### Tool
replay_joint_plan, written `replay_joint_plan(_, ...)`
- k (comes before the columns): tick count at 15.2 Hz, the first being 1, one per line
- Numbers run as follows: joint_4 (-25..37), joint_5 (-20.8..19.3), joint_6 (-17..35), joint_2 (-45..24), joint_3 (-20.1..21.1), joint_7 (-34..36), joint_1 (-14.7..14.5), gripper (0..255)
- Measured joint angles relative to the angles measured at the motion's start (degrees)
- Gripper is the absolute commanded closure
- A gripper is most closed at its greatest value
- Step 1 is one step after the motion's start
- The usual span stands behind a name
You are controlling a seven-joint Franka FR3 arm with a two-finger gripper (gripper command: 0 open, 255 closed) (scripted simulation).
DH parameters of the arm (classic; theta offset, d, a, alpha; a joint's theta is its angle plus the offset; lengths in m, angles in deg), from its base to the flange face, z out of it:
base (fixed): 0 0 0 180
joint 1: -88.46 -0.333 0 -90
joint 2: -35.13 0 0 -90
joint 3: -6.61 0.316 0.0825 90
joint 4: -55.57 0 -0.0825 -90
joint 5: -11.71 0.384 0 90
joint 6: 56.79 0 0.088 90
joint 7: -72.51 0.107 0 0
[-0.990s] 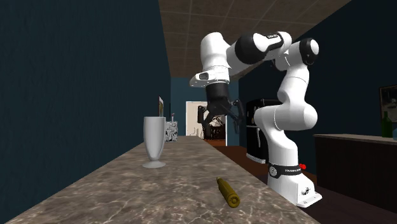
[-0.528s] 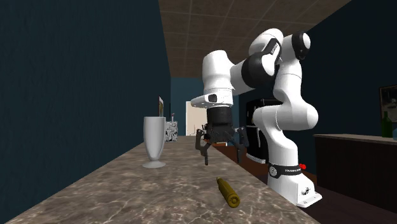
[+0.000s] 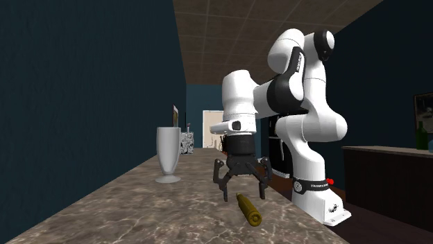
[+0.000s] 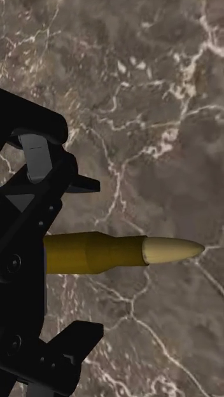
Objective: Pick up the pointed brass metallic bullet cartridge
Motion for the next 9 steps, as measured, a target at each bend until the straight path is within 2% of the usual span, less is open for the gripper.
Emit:
replay_joint_plan(2,-0.45,0.62,1.98,-1.57,-0.2,-0.58,-0.36,0)
replay_joint_plan(3,-0.56,0.72,2.35,-1.82,-0.24,-0.68,-0.41,255)
replay_joint_plan(9,-0.37,0.82,2.64,-1.95,-0.32,-0.92,-0.45,255)
